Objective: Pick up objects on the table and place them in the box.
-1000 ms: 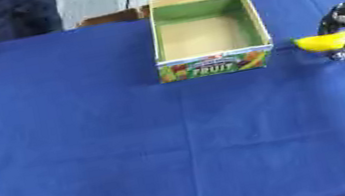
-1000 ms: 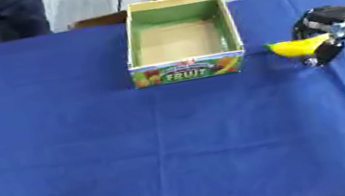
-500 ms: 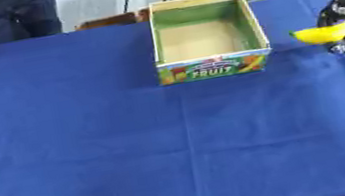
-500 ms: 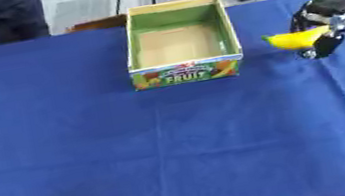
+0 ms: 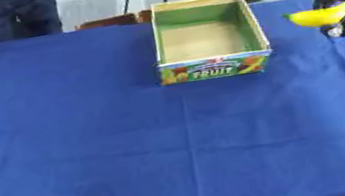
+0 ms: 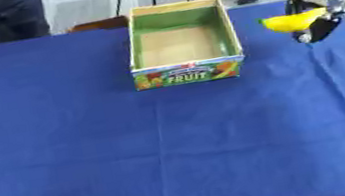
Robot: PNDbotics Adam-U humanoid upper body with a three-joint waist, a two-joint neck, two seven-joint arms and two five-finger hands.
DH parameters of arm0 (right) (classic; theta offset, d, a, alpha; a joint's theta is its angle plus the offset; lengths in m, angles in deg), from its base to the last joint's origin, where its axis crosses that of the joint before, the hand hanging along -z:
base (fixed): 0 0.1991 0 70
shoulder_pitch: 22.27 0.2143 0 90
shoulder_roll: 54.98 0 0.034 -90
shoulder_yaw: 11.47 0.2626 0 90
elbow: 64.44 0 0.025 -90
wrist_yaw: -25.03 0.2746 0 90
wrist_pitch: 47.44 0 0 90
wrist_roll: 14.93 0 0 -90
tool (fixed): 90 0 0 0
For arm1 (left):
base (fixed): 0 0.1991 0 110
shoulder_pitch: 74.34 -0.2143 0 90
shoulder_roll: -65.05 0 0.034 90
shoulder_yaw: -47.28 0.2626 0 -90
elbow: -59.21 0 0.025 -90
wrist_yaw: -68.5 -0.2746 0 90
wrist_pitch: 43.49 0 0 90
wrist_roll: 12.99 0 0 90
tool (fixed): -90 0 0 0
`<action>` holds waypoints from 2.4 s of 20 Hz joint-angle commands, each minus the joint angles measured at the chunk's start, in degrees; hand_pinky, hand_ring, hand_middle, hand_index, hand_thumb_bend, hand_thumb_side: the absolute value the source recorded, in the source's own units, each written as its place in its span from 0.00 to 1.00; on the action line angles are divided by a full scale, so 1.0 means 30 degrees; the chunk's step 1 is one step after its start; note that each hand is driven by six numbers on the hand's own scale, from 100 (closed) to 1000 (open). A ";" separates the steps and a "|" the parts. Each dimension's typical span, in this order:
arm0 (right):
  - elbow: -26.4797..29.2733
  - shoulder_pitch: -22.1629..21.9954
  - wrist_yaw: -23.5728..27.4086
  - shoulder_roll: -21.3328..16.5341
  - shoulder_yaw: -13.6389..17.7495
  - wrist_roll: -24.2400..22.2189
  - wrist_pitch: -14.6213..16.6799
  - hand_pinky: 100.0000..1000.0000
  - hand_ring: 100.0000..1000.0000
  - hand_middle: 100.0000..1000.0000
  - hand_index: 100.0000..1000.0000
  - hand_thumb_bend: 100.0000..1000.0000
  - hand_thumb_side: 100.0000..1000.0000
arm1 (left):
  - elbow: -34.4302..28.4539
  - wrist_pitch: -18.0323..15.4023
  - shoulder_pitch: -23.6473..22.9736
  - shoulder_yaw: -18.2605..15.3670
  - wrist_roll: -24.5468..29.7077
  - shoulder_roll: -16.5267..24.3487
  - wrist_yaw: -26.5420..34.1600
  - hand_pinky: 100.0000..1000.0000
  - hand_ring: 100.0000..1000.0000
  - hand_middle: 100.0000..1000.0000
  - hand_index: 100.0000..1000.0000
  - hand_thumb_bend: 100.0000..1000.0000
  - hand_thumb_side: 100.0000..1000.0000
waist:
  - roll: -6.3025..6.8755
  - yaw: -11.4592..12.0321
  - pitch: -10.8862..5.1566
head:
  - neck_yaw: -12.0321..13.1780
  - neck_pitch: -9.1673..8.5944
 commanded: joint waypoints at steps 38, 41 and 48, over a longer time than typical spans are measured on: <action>-0.0401 0.3062 -0.0026 0.1932 -0.0369 -0.0224 0.0653 0.70 0.68 0.46 0.59 0.14 0.00 | -0.0369 0.0066 0.0949 0.0464 0.0514 0.0065 0.0291 0.56 0.66 0.62 0.71 0.49 0.75 | -0.0088 0.3430 0.0569 | -0.0904 -0.0547; -0.0510 0.3143 -0.0081 0.2162 -0.0393 -0.0227 0.0660 0.70 0.68 0.46 0.59 0.14 0.00 | -0.0383 0.0076 0.1036 0.0488 0.0532 -0.0005 0.0317 0.56 0.66 0.62 0.71 0.49 0.74 | -0.0068 0.3625 0.0710 | -0.0975 -0.0624; -0.1000 0.2959 -0.0028 0.2585 -0.0286 -0.0109 0.0604 0.69 0.67 0.46 0.59 0.15 0.00 | -0.0446 0.0075 0.1250 0.0497 0.0534 -0.0247 0.0398 0.56 0.66 0.62 0.71 0.49 0.74 | 0.0108 0.4041 0.1150 | -0.1134 -0.0915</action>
